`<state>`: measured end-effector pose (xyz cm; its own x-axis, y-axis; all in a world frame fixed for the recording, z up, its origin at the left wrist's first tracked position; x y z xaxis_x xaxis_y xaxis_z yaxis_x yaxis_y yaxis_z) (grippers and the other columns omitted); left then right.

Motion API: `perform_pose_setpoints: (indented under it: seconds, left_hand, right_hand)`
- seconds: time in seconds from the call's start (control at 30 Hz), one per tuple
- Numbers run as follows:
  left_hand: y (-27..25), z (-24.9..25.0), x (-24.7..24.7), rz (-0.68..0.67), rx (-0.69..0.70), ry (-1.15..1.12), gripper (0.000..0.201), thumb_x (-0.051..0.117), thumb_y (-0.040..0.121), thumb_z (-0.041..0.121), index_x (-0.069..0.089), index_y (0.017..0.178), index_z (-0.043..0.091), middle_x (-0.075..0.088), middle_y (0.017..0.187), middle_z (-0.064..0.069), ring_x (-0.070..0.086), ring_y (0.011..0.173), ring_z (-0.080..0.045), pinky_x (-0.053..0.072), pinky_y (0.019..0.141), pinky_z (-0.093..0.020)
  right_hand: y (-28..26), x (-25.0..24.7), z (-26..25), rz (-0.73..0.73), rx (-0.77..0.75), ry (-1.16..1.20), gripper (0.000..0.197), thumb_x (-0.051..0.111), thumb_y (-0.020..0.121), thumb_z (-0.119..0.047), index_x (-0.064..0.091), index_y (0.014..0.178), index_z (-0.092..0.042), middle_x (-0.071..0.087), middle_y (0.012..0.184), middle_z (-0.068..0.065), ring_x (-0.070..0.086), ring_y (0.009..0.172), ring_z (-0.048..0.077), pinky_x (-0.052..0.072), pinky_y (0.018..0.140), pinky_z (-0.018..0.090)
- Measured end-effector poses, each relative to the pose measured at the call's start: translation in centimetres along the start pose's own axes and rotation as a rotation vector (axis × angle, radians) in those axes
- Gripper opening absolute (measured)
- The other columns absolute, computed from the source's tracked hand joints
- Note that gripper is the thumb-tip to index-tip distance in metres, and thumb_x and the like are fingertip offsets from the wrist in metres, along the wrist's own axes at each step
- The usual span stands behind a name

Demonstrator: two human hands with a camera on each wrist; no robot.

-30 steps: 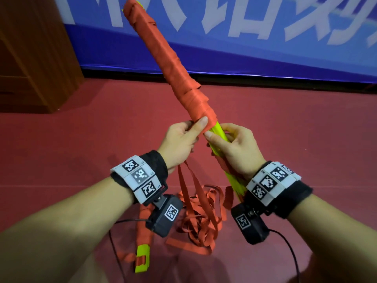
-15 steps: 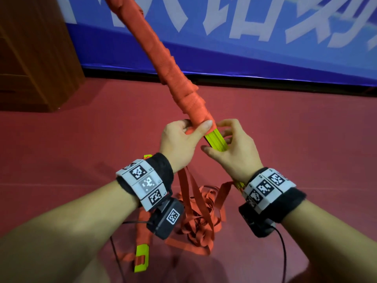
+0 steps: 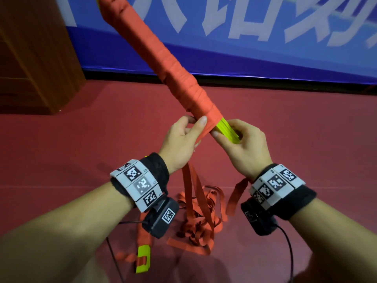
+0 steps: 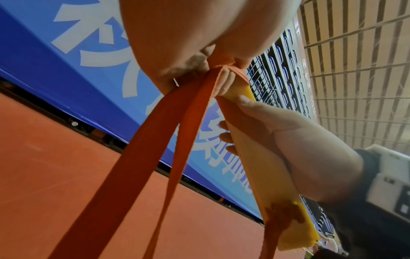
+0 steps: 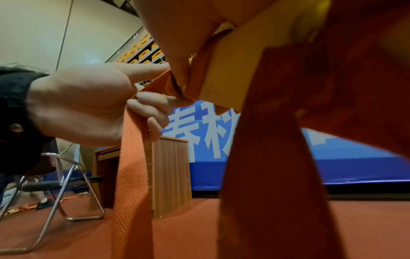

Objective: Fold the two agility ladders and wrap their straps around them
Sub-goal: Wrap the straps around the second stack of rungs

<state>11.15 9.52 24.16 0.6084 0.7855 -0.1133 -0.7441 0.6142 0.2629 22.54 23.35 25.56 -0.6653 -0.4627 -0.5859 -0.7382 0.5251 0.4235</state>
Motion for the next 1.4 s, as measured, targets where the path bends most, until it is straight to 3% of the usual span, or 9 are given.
perform_pose_setpoints:
  seconds: [0.1, 0.27, 0.47, 0.6, 0.87, 1.03, 1.13, 1.3, 1.4]
  left_hand:
    - [0.2, -0.4, -0.1, 0.005, -0.005, 0.017, 0.031, 0.056, 0.101, 0.045, 0.06, 0.105, 0.015, 0.044, 0.049, 0.013, 0.043, 0.048, -0.006, 0.039, 0.055, -0.021]
    - [0.0, -0.5, 0.2, -0.024, -0.031, 0.019, 0.023, 0.055, 0.102, 0.043, 0.064, 0.093, 0.023, 0.037, 0.047, 0.015, 0.038, 0.049, -0.006, 0.037, 0.055, -0.021]
    - [0.4, 0.2, -0.6, -0.019, -0.011, 0.048, 0.014, 0.058, 0.102, 0.031, 0.064, 0.11, 0.022, 0.047, 0.044, 0.018, 0.045, 0.047, 0.003, 0.038, 0.061, -0.024]
    - [0.5, -0.3, -0.5, -0.061, -0.026, 0.006, 0.015, 0.059, 0.102, 0.033, 0.069, 0.111, 0.025, 0.04, 0.048, 0.016, 0.035, 0.05, -0.006, 0.034, 0.059, -0.033]
    - [0.5, 0.0, -0.6, -0.058, -0.124, -0.141, 0.016, 0.064, 0.099, 0.018, 0.069, 0.113, 0.013, 0.047, 0.05, 0.019, 0.037, 0.046, 0.001, 0.035, 0.06, -0.022]
    - [0.4, 0.5, -0.1, 0.005, -0.055, -0.214, 0.012, 0.07, 0.093, 0.01, 0.065, 0.103, 0.006, 0.062, 0.057, 0.016, 0.047, 0.048, 0.004, 0.037, 0.055, -0.016]
    - [0.2, 1.0, 0.5, 0.093, -0.009, -0.251, 0.023, 0.072, 0.09, 0.002, 0.059, 0.108, -0.006, 0.068, 0.068, 0.006, 0.057, 0.052, 0.006, 0.041, 0.054, -0.009]
    - [0.4, 0.8, 0.8, 0.185, 0.008, -0.165, 0.023, 0.081, 0.085, 0.01, 0.06, 0.093, 0.007, 0.076, 0.077, -0.008, 0.066, 0.065, -0.011, 0.052, 0.065, -0.028]
    - [0.3, 0.9, 1.0, 0.184, 0.029, -0.086, 0.021, 0.08, 0.087, 0.015, 0.062, 0.096, 0.009, 0.07, 0.065, 0.005, 0.057, 0.058, -0.008, 0.046, 0.061, -0.025]
  right_hand:
    - [0.1, 0.1, 0.2, -0.031, 0.043, 0.067, 0.023, 0.074, 0.087, -0.049, 0.075, 0.099, -0.028, 0.068, 0.07, -0.01, 0.059, 0.062, 0.005, 0.043, 0.058, 0.026]
    - [-0.3, 0.8, 0.3, -0.054, 0.128, 0.316, 0.023, 0.073, 0.087, -0.045, 0.075, 0.089, -0.022, 0.074, 0.074, 0.005, 0.071, 0.071, 0.03, 0.058, 0.068, 0.053]
    - [-0.1, 1.3, 0.5, -0.104, 0.2, 0.546, 0.03, 0.069, 0.093, -0.035, 0.071, 0.097, -0.006, 0.074, 0.086, 0.021, 0.077, 0.074, 0.031, 0.058, 0.078, 0.062]
    - [-0.3, 1.6, 0.5, -0.133, 0.224, 0.58, 0.033, 0.067, 0.092, -0.038, 0.071, 0.099, -0.006, 0.075, 0.086, 0.02, 0.076, 0.076, 0.034, 0.058, 0.077, 0.057]
    - [-0.3, 1.3, 0.4, -0.204, 0.187, 0.546, 0.03, 0.081, 0.086, -0.023, 0.063, 0.108, -0.012, 0.075, 0.085, 0.015, 0.074, 0.073, 0.034, 0.058, 0.068, 0.043]
    - [-0.3, 1.4, 0.7, -0.192, 0.053, 0.142, 0.056, 0.089, 0.071, -0.041, 0.052, 0.112, -0.028, 0.068, 0.084, -0.007, 0.066, 0.074, 0.002, 0.053, 0.07, 0.031]
    - [-0.4, 1.5, 0.2, -0.144, 0.051, 0.067, 0.061, 0.087, 0.075, -0.039, 0.048, 0.119, -0.028, 0.069, 0.087, -0.012, 0.066, 0.075, 0.001, 0.053, 0.072, 0.032]
    - [-0.8, 2.0, 0.0, -0.06, 0.045, 0.012, 0.06, 0.082, 0.078, -0.047, 0.053, 0.127, -0.027, 0.066, 0.1, -0.015, 0.066, 0.094, 0.012, 0.055, 0.085, 0.041]
    - [-0.8, 2.1, 0.0, -0.068, 0.073, 0.117, 0.057, 0.078, 0.086, -0.035, 0.055, 0.137, -0.033, 0.068, 0.091, -0.02, 0.064, 0.082, -0.003, 0.053, 0.081, 0.028]
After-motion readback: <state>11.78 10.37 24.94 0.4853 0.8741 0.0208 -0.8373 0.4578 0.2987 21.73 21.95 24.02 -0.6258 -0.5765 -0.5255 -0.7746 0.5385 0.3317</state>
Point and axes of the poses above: each hand's wrist, its own y-axis towards the middle knuckle, its own x-axis out of the palm, z = x × y, the point moved 2 cm from there along y, towards the middle knuckle
